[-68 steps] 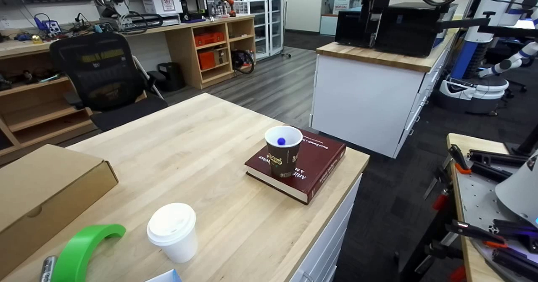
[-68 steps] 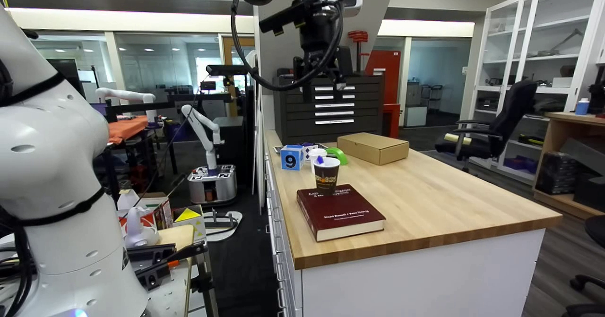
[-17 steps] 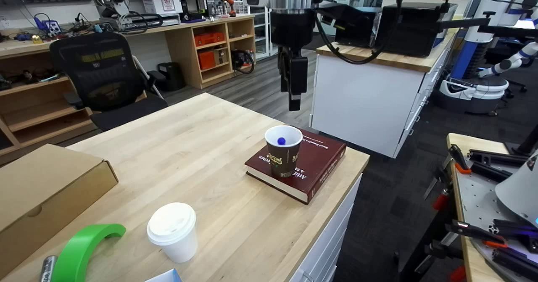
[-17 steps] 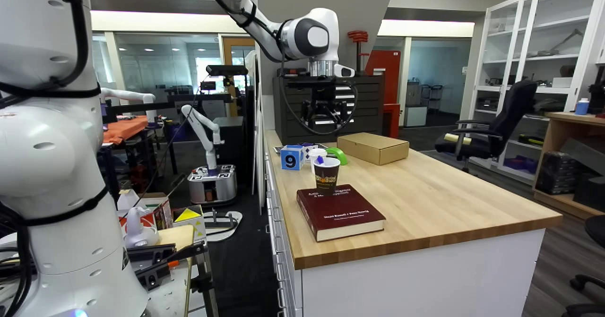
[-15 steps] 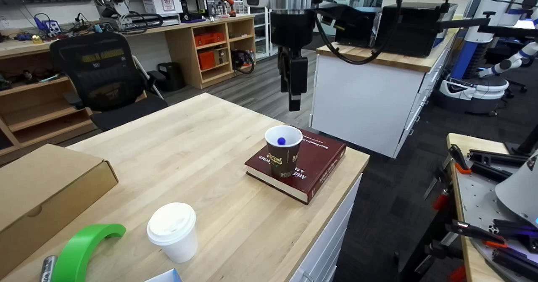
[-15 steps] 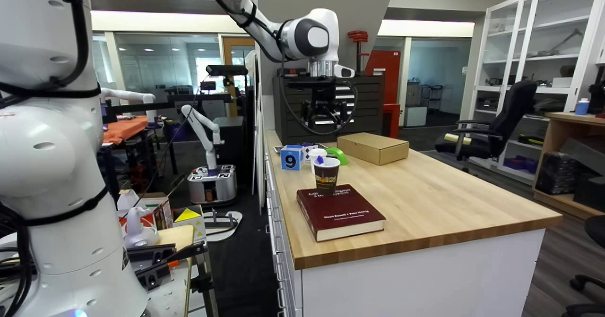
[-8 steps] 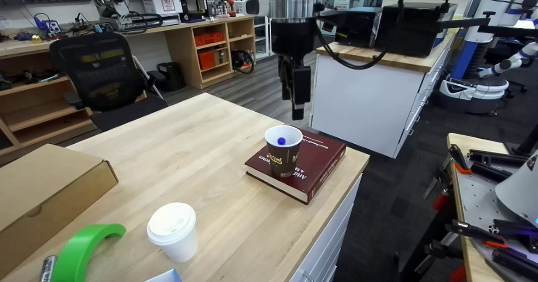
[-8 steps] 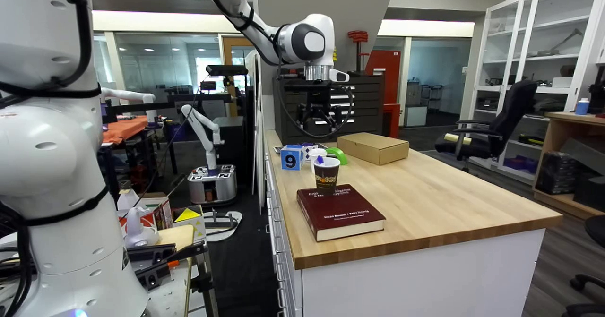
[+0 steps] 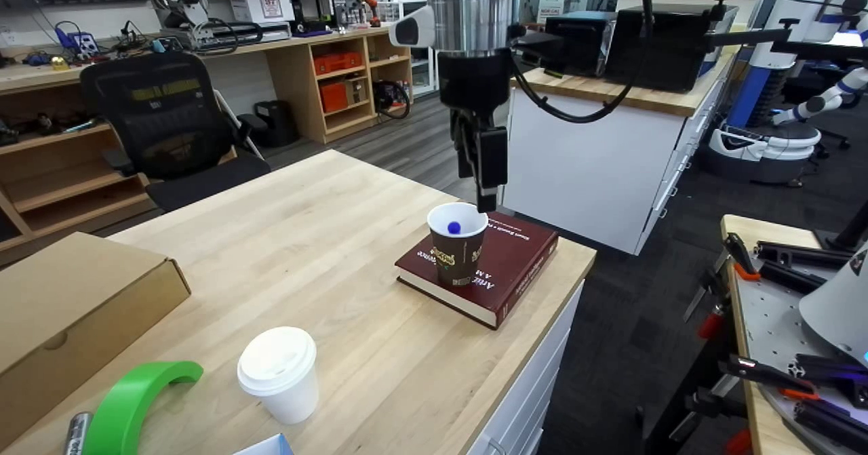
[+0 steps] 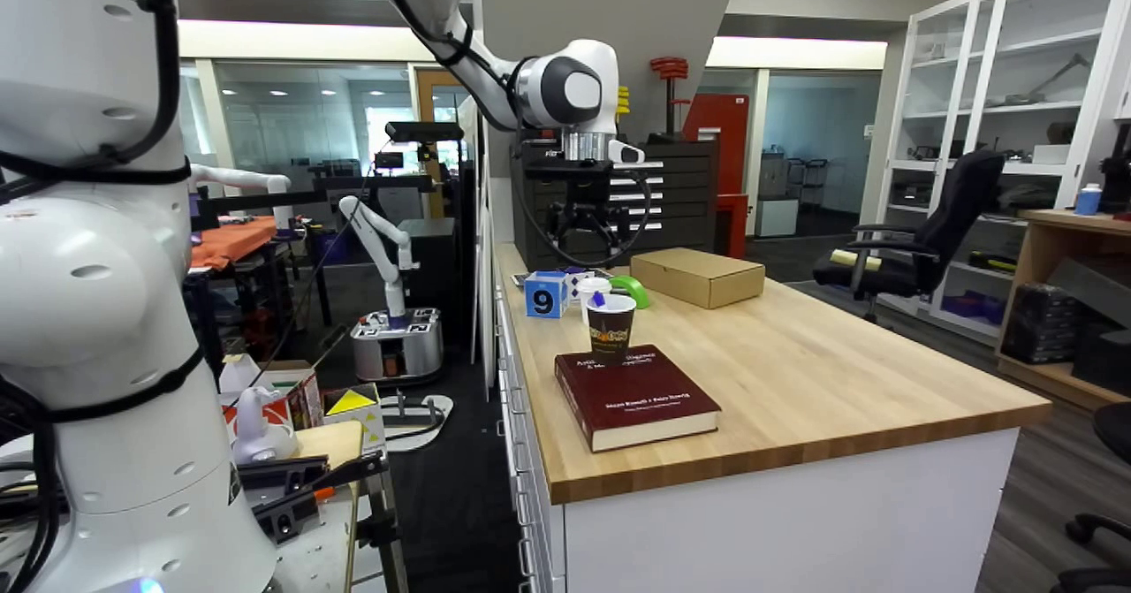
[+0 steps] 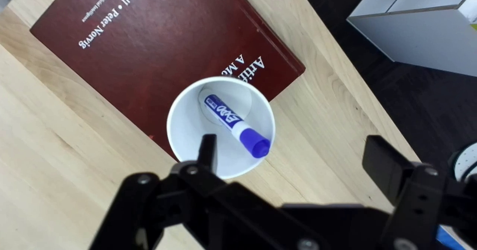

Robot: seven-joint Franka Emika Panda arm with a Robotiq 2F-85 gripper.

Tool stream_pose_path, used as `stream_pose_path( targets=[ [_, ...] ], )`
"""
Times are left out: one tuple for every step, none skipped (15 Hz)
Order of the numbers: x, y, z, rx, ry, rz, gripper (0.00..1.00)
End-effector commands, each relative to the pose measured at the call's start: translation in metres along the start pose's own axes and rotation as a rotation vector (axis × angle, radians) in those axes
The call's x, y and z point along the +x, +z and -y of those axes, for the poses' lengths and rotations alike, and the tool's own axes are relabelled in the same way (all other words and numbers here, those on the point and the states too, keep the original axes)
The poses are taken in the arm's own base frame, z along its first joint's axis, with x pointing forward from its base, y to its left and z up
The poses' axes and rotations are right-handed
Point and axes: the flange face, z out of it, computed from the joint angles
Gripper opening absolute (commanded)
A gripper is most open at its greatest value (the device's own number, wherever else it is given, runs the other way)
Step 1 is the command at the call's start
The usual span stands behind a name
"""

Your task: Remove the marker from the cup and put it on the book

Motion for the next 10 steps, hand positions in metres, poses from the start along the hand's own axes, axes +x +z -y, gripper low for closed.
stream_pose_path(
  targets=[
    [0.004, 0.017, 0.002, 0.003, -0.006, 0.020, 1.00],
    [0.006, 0.022, 0.002, 0.008, -0.006, 0.031, 1.00],
    [0.007, 0.026, 0.002, 0.012, -0.006, 0.038, 1.00],
    [0.008, 0.032, 0.002, 0.018, -0.008, 0.043, 1.00],
    [0.010, 0.036, 0.002, 0.021, -0.012, 0.046, 1.00],
    [0.011, 0.039, 0.002, 0.019, -0.016, 0.048, 1.00],
    [0.012, 0.041, 0.001, 0.019, -0.019, 0.049, 1.00],
    [0.013, 0.043, 0.001, 0.019, -0.020, 0.049, 1.00],
    [0.013, 0.045, 0.001, 0.020, -0.020, 0.052, 1.00],
    [0.015, 0.047, 0.000, 0.020, -0.023, 0.052, 1.00]
  ],
)
